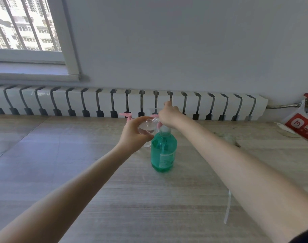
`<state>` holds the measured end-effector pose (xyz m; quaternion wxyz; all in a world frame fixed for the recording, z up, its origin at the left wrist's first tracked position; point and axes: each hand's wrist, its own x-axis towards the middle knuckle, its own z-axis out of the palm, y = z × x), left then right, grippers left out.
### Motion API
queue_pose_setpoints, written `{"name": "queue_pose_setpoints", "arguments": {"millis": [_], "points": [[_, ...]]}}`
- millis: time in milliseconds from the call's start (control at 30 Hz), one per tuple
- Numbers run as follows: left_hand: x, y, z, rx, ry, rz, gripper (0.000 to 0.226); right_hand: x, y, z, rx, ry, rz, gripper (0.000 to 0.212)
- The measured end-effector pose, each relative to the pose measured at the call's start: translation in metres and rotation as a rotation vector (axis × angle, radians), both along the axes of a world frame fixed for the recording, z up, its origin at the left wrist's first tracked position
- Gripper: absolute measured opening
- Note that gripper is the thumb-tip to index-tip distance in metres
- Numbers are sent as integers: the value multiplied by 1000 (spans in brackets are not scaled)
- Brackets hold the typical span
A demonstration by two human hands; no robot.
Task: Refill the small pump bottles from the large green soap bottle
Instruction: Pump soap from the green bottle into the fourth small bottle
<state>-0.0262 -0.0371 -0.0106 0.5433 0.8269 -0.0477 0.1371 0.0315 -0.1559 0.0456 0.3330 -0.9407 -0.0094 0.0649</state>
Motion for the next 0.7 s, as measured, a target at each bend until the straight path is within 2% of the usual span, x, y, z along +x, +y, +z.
{"name": "queue_pose_setpoints", "arguments": {"millis": [133,467,500,600,633,700], "points": [[1,-4,-8,-72,16,-10,59,-2,-1,-3,-2,-24,21,62],[-6,-4,-2,-41,67,9,61,-6,-2,-1,26,41,2,63],[-6,-4,-1,-45,75,9,62,-6,-2,0,27,43,-6,61],[-7,-5,2,-78,89,-1,62,-7,-1,7,33,37,-9,38],[-8,-6,4,-94,93,-5,62,-6,-2,10,34,20,-13,41],[-8,-8,5,-119,101,-5,61,-3,-3,12,13,18,-44,64]]}}
